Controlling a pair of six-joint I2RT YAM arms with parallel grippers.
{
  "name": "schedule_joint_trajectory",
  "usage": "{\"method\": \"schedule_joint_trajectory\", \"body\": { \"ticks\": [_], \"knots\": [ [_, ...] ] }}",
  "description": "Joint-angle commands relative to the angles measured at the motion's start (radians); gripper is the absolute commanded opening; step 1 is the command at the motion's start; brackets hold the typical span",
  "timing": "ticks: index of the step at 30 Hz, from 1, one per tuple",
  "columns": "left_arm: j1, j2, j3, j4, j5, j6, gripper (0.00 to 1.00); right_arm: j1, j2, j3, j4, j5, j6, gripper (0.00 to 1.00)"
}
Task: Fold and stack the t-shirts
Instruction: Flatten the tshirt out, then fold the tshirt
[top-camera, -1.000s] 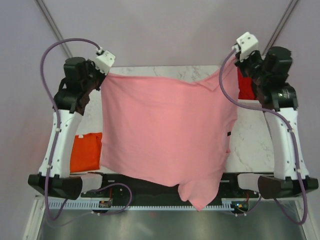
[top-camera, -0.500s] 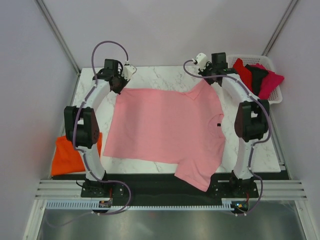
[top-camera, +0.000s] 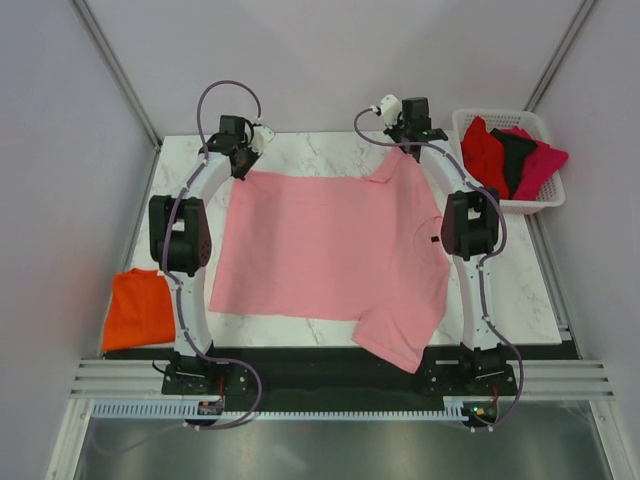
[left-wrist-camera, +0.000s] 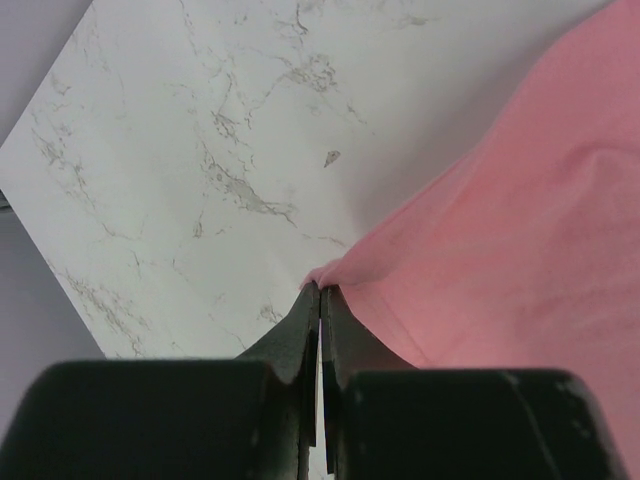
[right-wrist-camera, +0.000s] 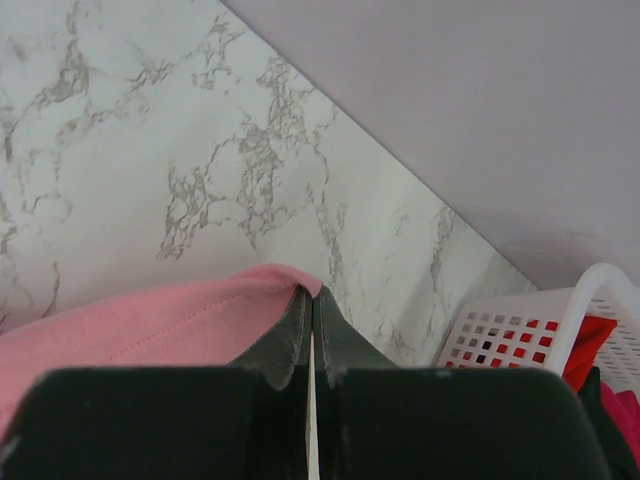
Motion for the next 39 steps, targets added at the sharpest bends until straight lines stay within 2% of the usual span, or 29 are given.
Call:
{"method": "schedule_joint_trajectory", "body": {
  "ticks": [1, 9, 18, 23, 27, 31, 39],
  "knots": [
    [0.004, 0.018, 0.042, 0.069, -0.051, 0.009, 0.02, 0.005, 0.033, 0.079, 0.100, 0.047, 0.019, 0.00],
    [0.002, 0.042, 0.094, 0.134, -0.108, 0.009, 0.02, 0.008, 0.093, 0.119, 0.236, 0.094, 0.011, 0.00],
    [0.002, 0.027, 0.117, 0.138, -0.094, 0.011, 0.02, 0.015, 0.084, 0.116, 0.247, 0.090, 0.005, 0.00],
    [0.002, -0.028, 0.071, 0.112, -0.054, 0.034, 0.02, 0.015, -0.042, -0.003, 0.212, 0.051, 0.025, 0.00],
    [0.002, -0.086, 0.010, 0.092, -0.040, 0.046, 0.02, 0.016, -0.148, -0.109, 0.109, 0.018, 0.029, 0.00],
    [0.005, -0.131, -0.030, 0.094, -0.027, 0.046, 0.02, 0.016, -0.276, -0.267, 0.086, 0.008, 0.033, 0.00],
    [0.011, -0.217, -0.105, 0.094, 0.007, 0.038, 0.02, 0.016, -0.418, -0.399, 0.028, 0.001, 0.054, 0.00]
  ]
}}
